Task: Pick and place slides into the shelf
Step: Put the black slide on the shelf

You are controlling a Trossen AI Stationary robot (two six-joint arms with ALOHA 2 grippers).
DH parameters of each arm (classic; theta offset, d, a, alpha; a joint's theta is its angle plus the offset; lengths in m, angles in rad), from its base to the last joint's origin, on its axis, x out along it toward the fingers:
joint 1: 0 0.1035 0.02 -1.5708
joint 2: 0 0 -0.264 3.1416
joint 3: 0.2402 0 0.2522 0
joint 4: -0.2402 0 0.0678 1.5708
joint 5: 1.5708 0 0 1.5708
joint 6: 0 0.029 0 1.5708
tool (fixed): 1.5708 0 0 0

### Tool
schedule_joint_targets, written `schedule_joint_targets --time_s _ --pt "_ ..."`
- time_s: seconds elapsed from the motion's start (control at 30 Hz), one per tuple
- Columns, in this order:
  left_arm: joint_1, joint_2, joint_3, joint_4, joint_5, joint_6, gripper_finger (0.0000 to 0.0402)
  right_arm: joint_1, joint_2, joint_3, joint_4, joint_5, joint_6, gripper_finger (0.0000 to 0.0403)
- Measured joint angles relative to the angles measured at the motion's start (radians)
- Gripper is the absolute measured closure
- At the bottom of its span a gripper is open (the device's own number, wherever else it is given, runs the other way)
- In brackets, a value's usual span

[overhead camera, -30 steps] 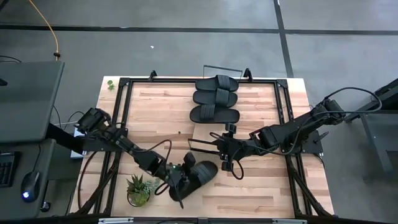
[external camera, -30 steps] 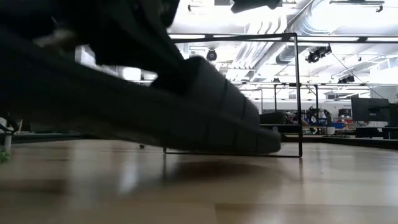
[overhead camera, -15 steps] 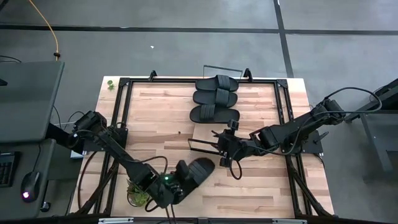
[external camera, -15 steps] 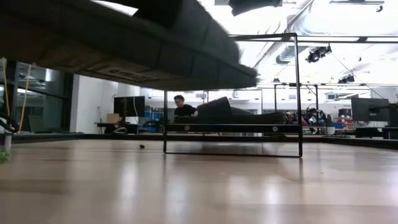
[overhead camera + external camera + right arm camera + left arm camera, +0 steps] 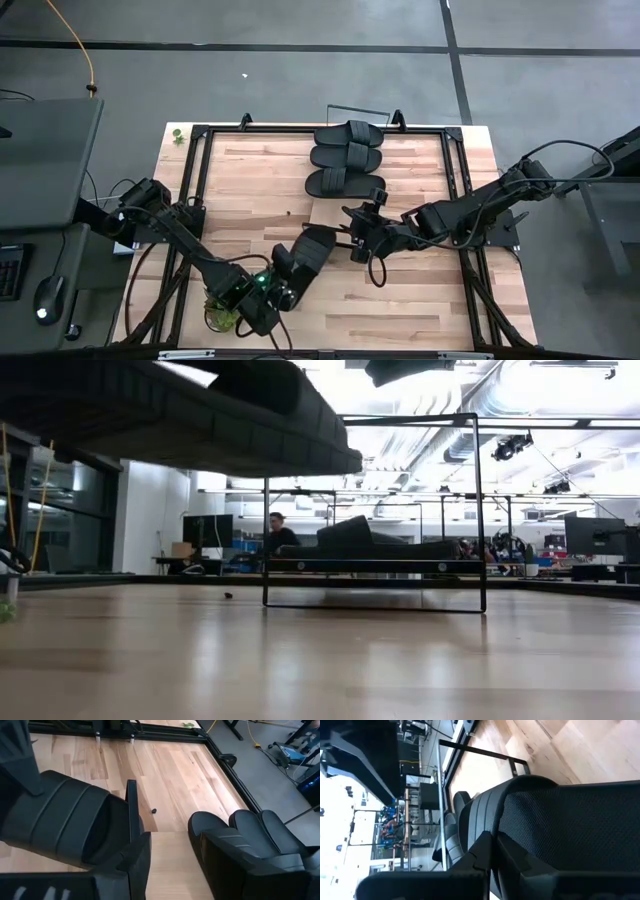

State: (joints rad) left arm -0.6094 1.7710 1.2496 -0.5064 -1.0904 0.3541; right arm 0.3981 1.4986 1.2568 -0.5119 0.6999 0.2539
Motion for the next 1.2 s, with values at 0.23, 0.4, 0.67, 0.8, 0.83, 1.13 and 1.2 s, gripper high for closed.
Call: schedule_joint_targets --time_s 0.23,0.4,0.67,0.8,0.83,1.13,1.2 --pt "-0.049 0.0 0.057 -0.008 -0.004 0.007 0.04 0.0 0.0 0.0 0.0 0.0 0.0 0.024" --pt "-0.1 0.0 0.115 -0.035 -0.005 0.007 0.04 0.0 0.0 0.0 0.0 0.001 0.0 0.024" --pt "-0.174 -0.001 0.158 -0.057 -0.199 0.007 0.04 0.0 0.0 0.0 0.001 0.015 0.031 0.024" --pt "-0.179 -0.001 0.158 -0.096 -0.342 -0.04 0.0401 0.0 0.0 0.0 0.001 0.083 0.059 0.024" --pt "-0.176 -0.001 0.158 -0.111 -0.369 -0.067 0.0401 0.0 0.0 0.0 0.003 0.099 0.06 0.024" --pt "-0.137 -0.019 0.158 -0.306 -0.477 -0.389 0.0401 0.0 0.0 0.0 0.023 0.13 0.061 0.024" --pt "-0.119 -0.036 0.158 -0.39 -0.48 -0.502 0.0401 0.002 0.0 0.0 0.034 0.13 0.06 0.024"
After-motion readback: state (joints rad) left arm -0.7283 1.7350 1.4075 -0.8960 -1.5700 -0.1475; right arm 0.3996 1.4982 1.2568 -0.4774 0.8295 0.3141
